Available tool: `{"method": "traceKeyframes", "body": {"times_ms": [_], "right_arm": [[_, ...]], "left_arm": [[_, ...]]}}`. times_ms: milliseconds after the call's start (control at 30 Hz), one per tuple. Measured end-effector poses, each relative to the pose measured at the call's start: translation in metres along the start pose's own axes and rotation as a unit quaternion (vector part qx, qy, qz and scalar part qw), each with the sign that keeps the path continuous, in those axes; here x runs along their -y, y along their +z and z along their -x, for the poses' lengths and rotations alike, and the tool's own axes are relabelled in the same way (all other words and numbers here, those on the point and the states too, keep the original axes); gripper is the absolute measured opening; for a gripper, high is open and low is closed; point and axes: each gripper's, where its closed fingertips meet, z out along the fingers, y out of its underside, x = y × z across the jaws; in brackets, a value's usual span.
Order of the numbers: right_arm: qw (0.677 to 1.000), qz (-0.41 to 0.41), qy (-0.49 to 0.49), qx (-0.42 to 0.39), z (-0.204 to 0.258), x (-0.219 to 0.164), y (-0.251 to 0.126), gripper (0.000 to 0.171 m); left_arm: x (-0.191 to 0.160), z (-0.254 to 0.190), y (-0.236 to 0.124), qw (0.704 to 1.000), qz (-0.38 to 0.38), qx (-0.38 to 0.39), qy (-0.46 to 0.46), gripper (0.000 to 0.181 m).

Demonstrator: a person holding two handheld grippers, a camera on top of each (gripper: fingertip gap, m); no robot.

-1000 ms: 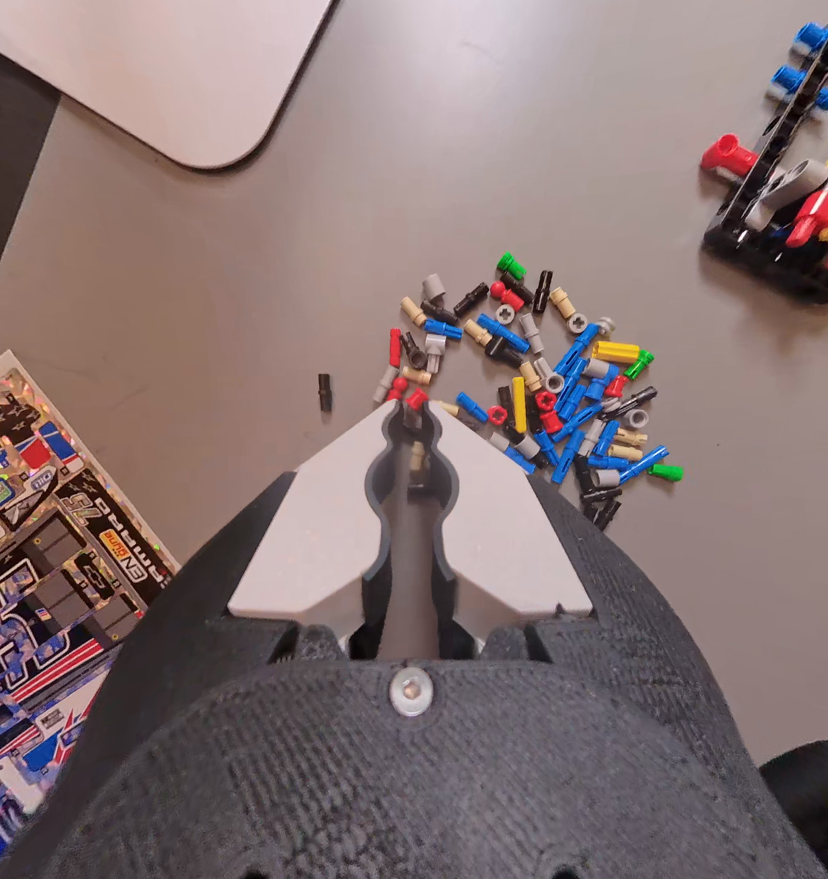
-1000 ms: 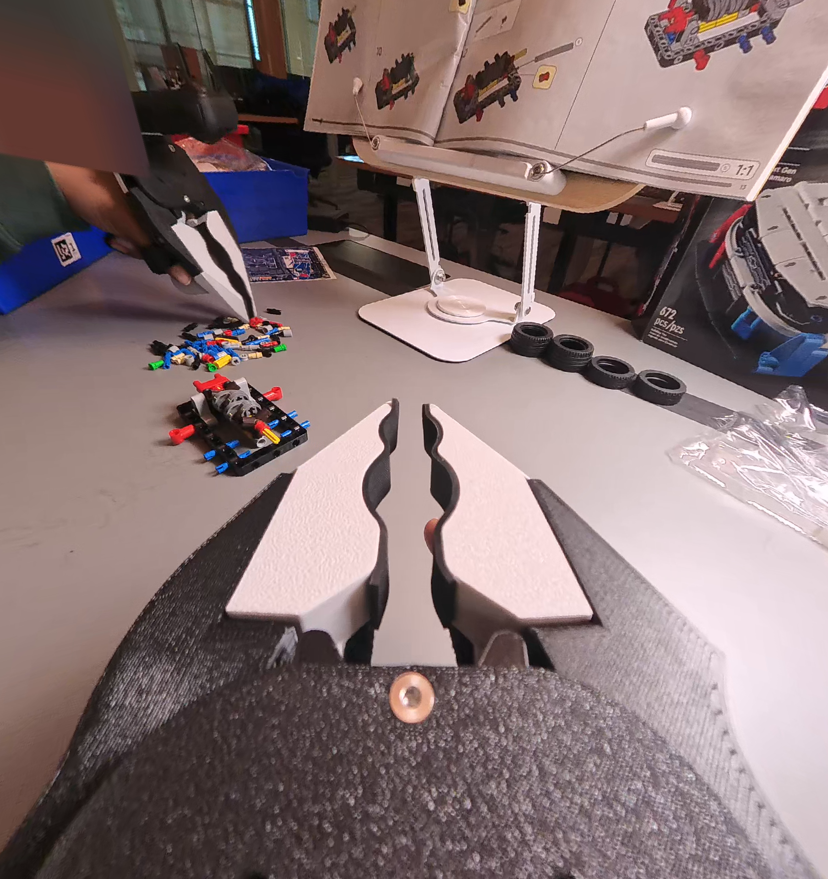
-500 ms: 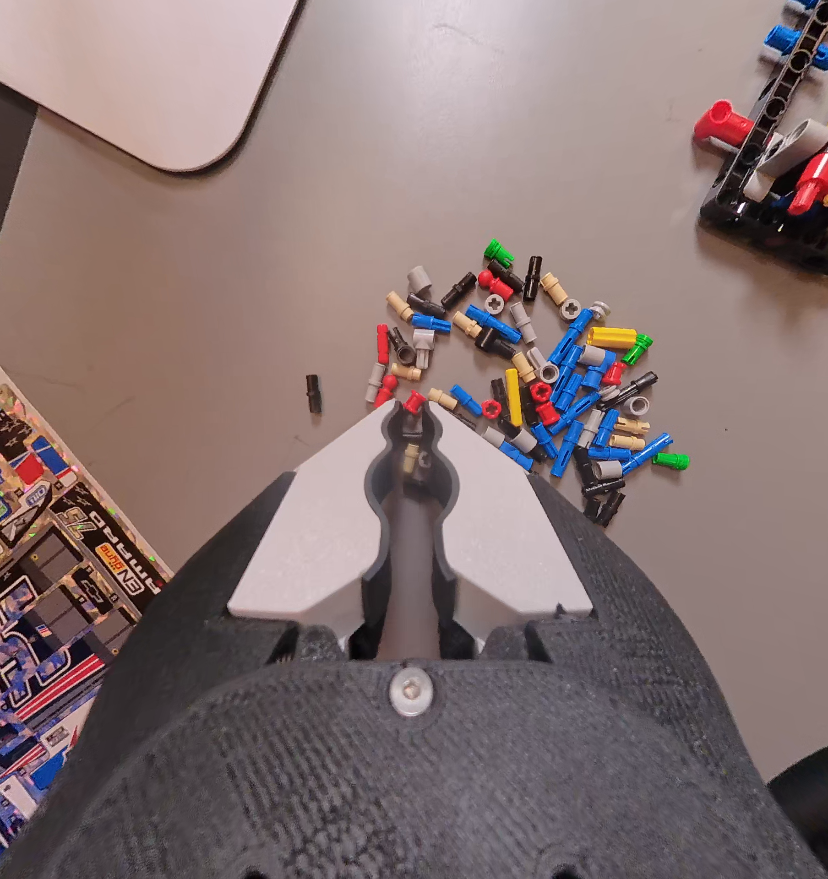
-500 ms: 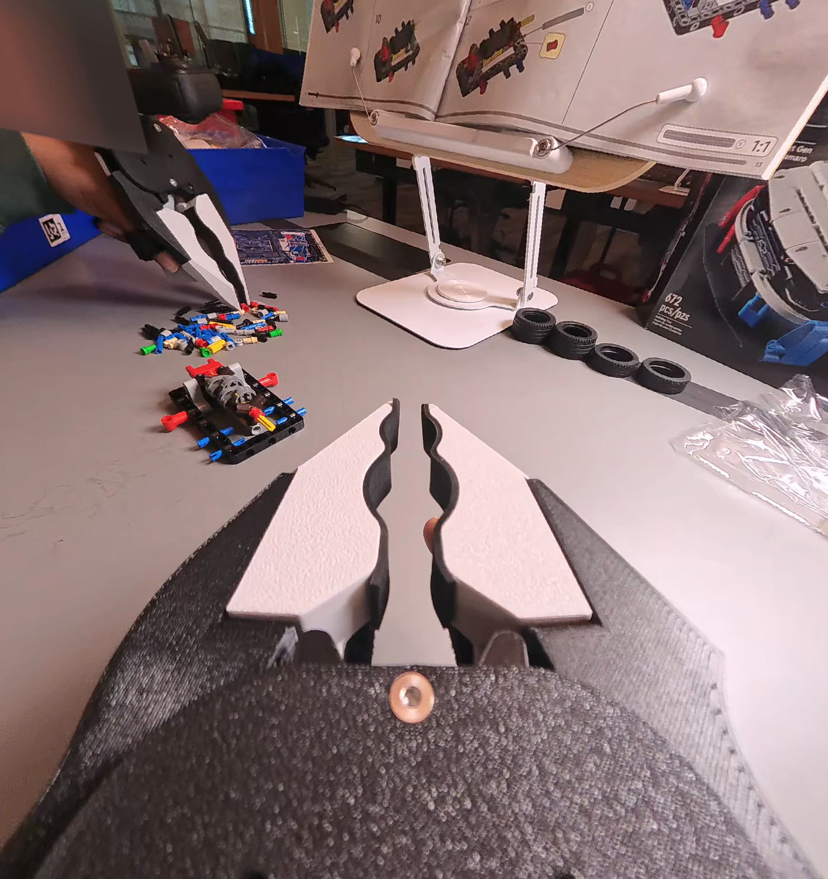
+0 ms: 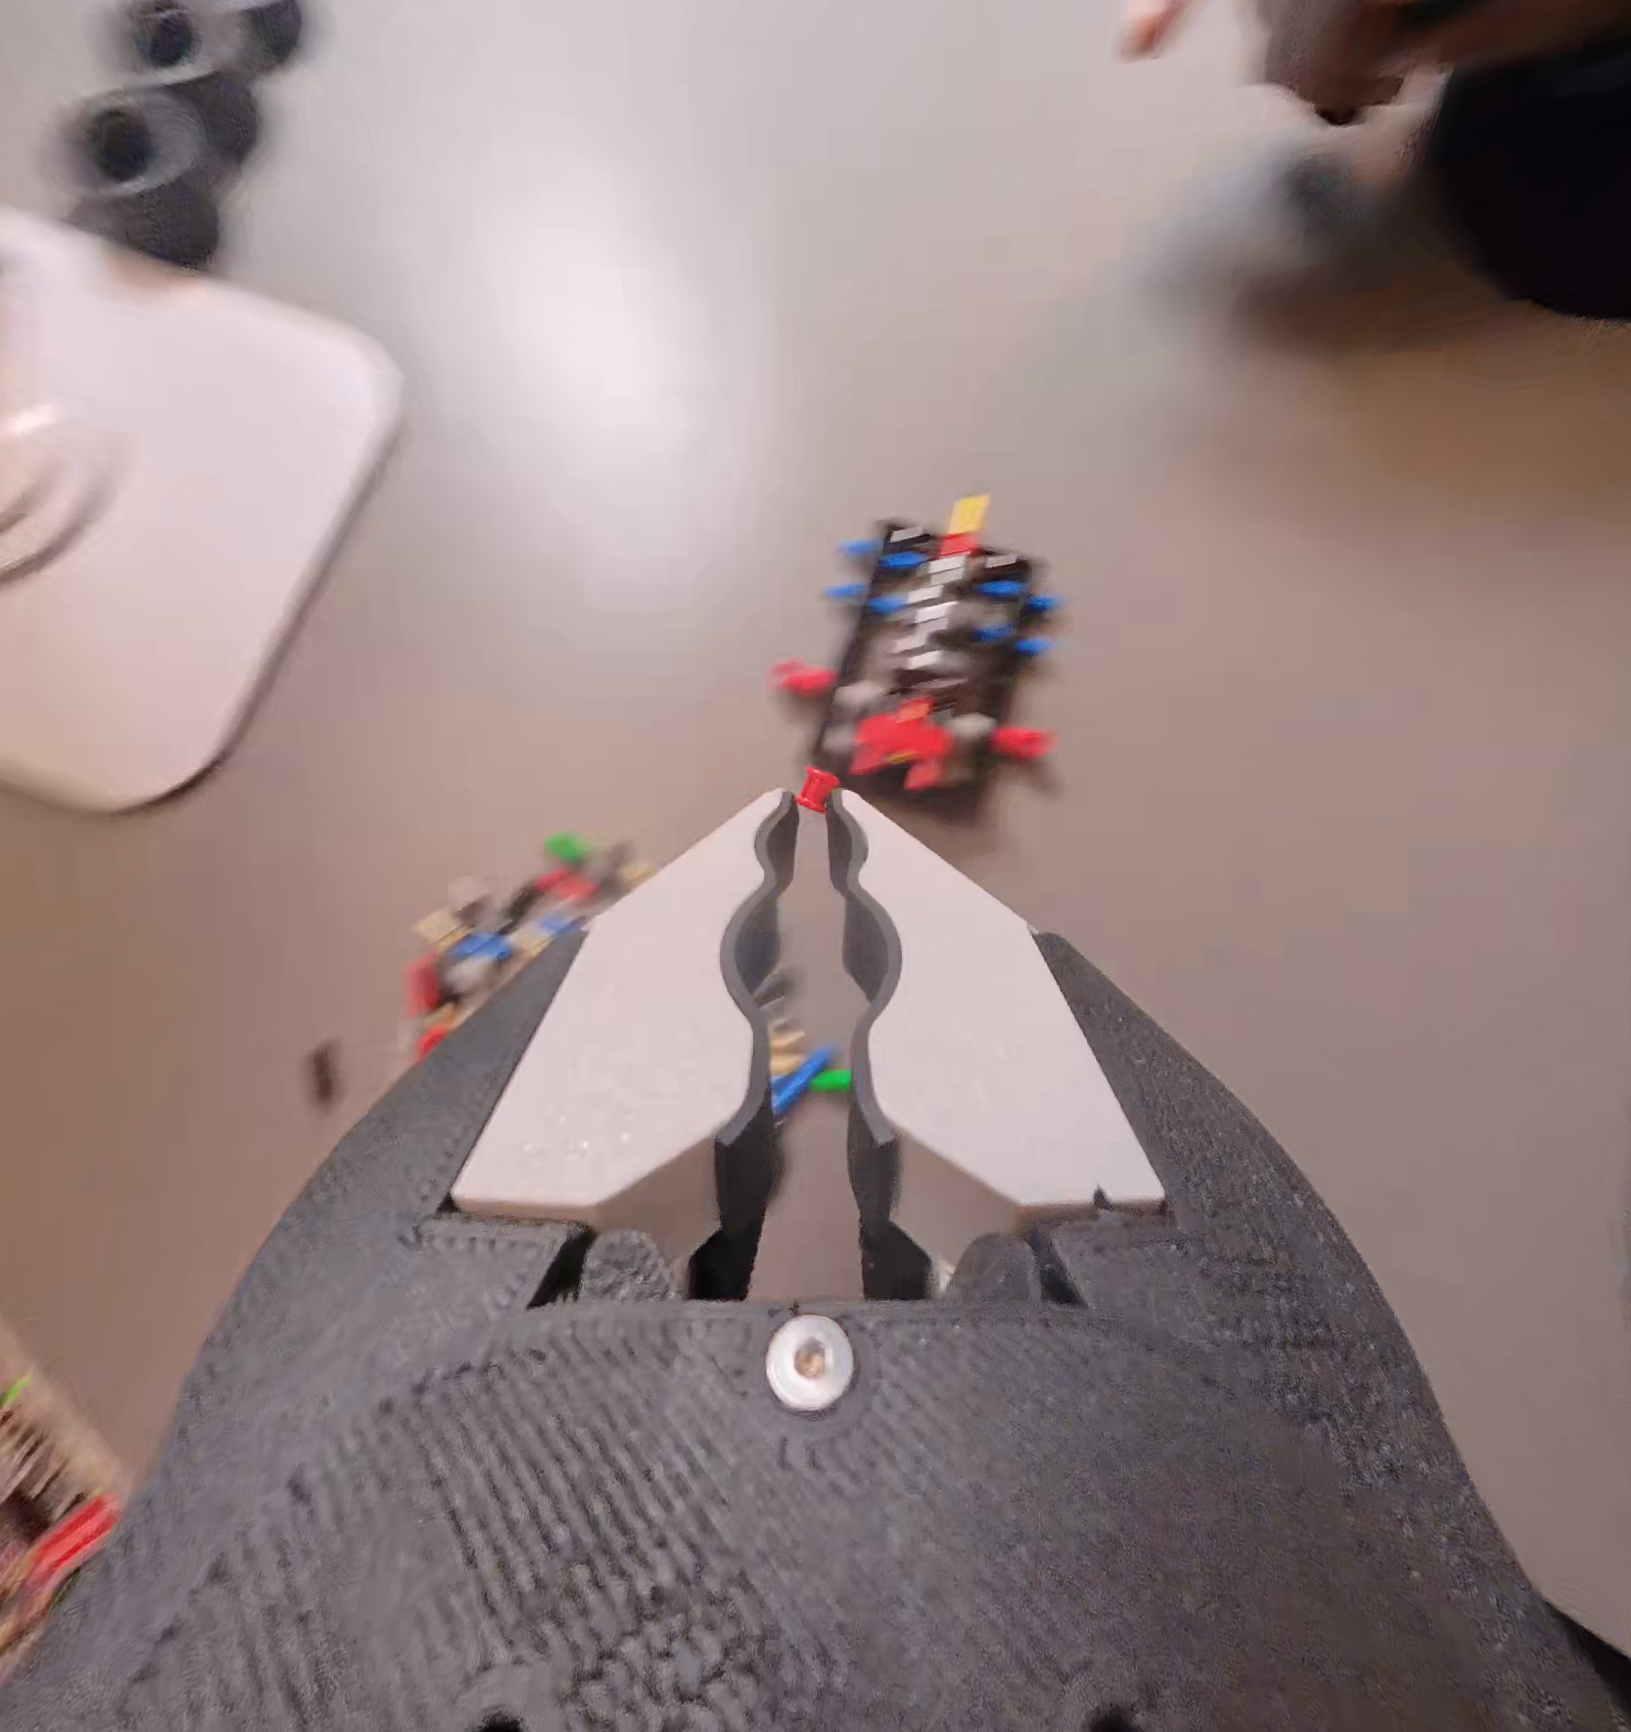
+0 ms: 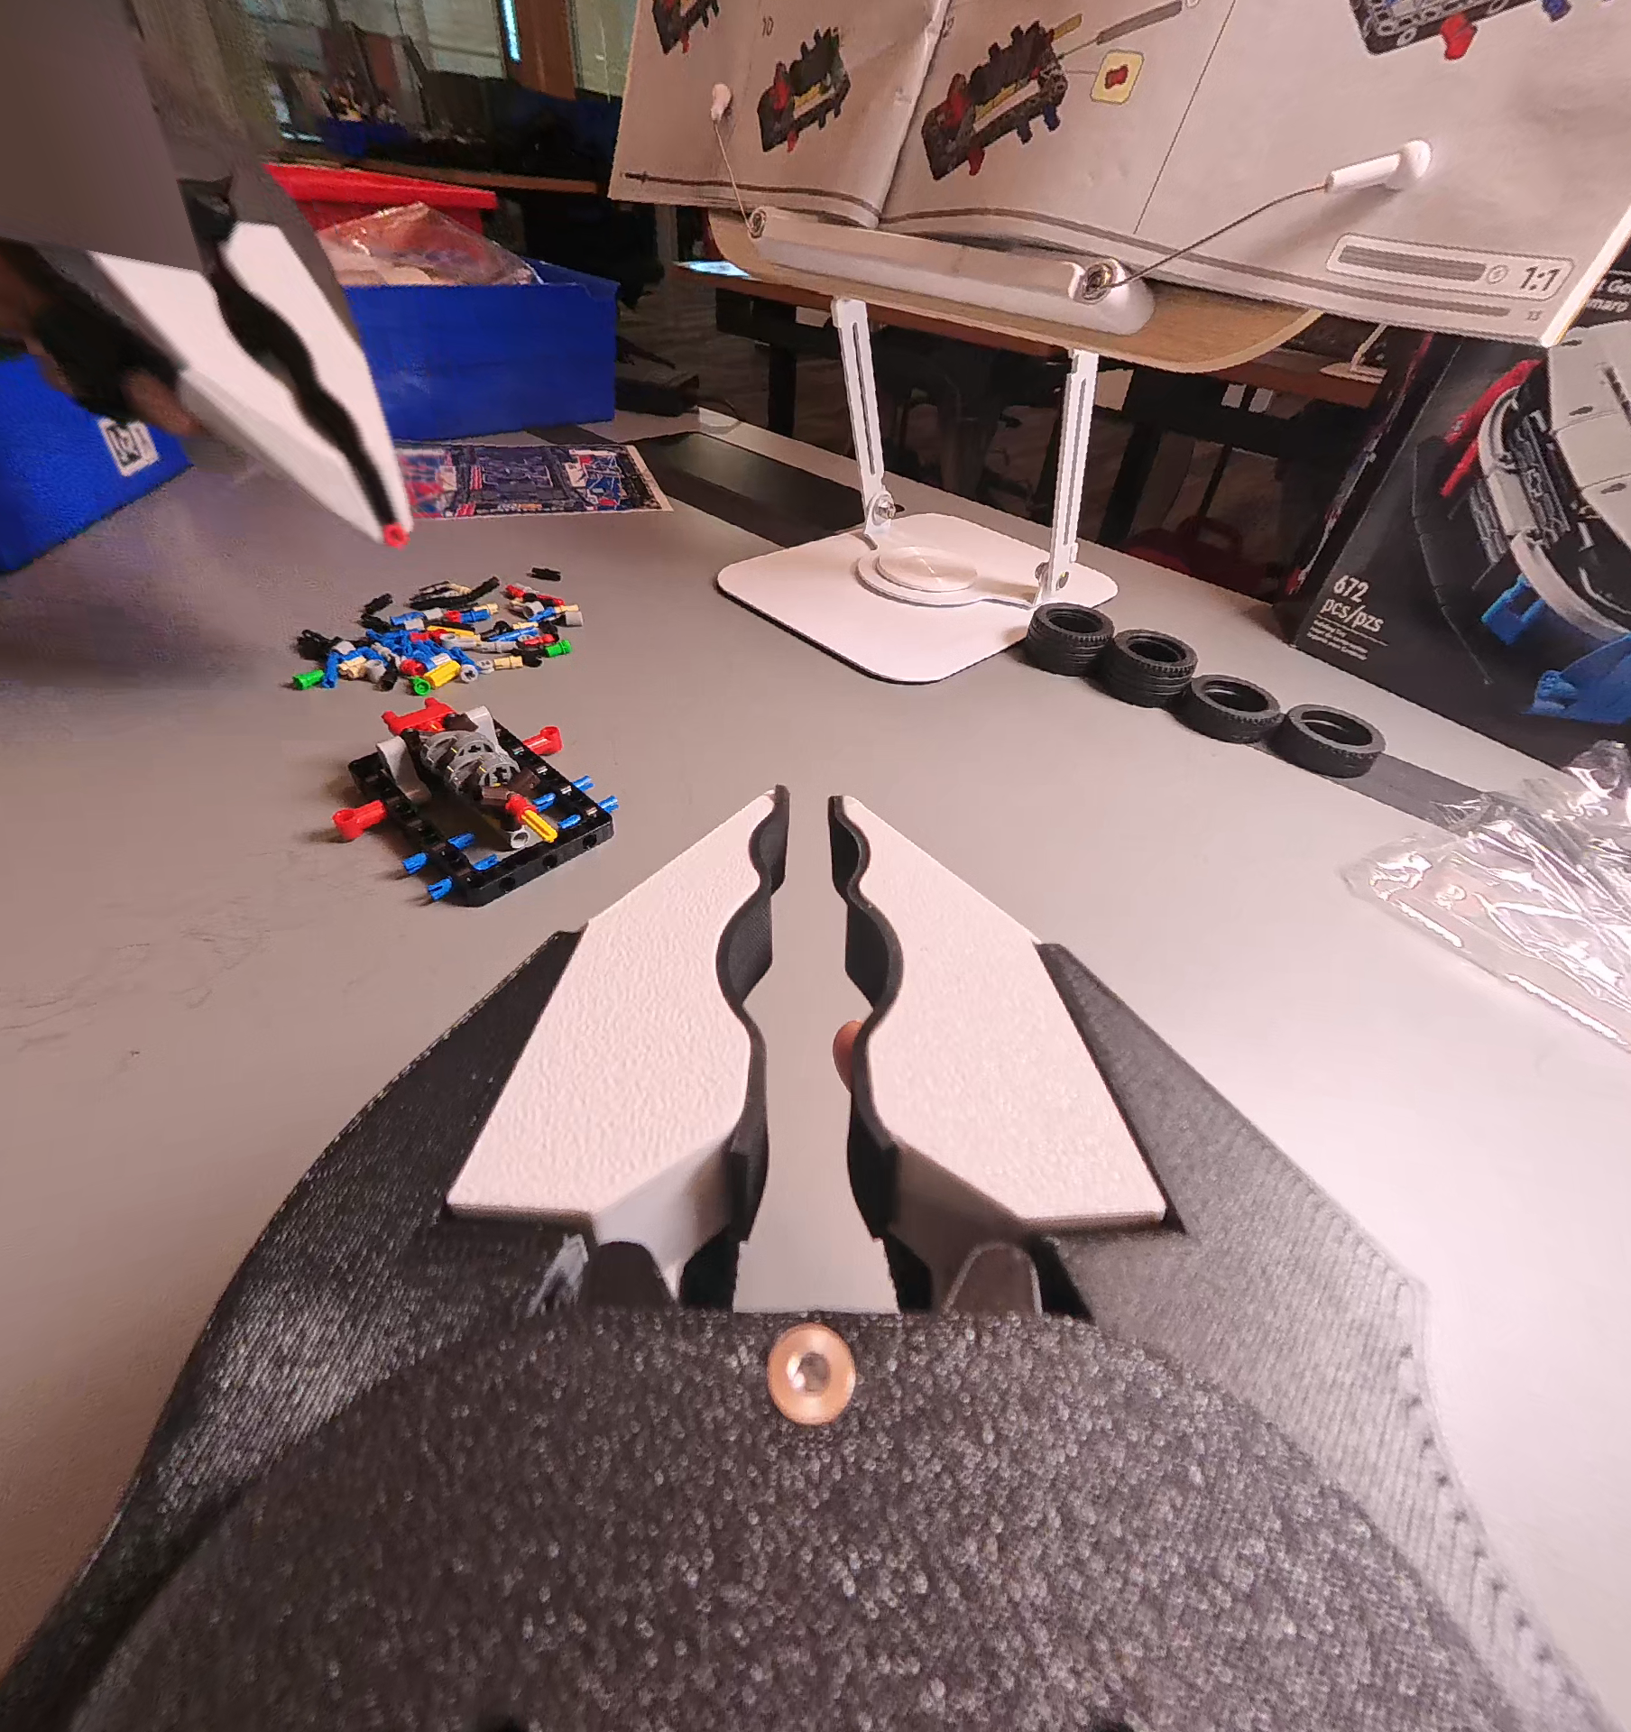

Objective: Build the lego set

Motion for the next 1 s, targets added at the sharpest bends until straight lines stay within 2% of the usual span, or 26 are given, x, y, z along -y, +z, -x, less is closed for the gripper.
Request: {"method": "traceKeyframes", "body": {"times_ms": [33, 167, 300, 500, 667, 767, 833, 933, 1000], "right_arm": [[1.0, 0.0, -0.001, 0.002, 0.001, 0.0, 0.0, 0.007], [1.0, 0.003, -0.014, -0.001, 0.004, -0.001, 0.0, 0.006], [1.0, 0.003, -0.02, -0.014, -0.001, -0.002, -0.004, 0.006], [1.0, -0.011, -0.003, -0.019, -0.004, 0.004, -0.009, 0.005], [1.0, -0.006, -0.001, -0.019, -0.003, 0.002, -0.007, 0.005], [1.0, 0.001, -0.004, -0.019, -0.002, -0.002, -0.006, 0.005], [1.0, 0.003, -0.005, -0.02, -0.001, -0.002, -0.005, 0.005], [1.0, -0.001, -0.007, -0.02, 0.0, 0.0, -0.006, 0.005], [1.0, -0.006, -0.007, -0.019, 0.001, 0.002, -0.007, 0.005]], "left_arm": [[0.006, -0.021, 0.012, 1.0, 0.004, -0.014, 0.019, 0.005], [0.018, -0.087, 0.071, 0.998, 0.007, -0.055, 0.035, 0.005], [0.02, -0.113, 0.113, 0.997, 0.023, -0.033, 0.063, 0.005], [0.028, -0.119, 0.123, 0.997, 0.028, -0.011, 0.072, 0.006], [0.029, -0.117, 0.122, 0.999, 0.012, -0.015, 0.042, 0.025], [0.039, -0.12, 0.106, 0.999, -0.033, -0.032, 0.012, 0.034], [0.051, -0.115, 0.079, 0.997, -0.08, -0.021, 0.002, 0.037], [0.06, -0.08, 0.009, 0.985, -0.164, 0.056, -0.021, 0.036], [0.051, -0.043, -0.06, 0.964, -0.215, 0.147, -0.052, 0.035]]}}
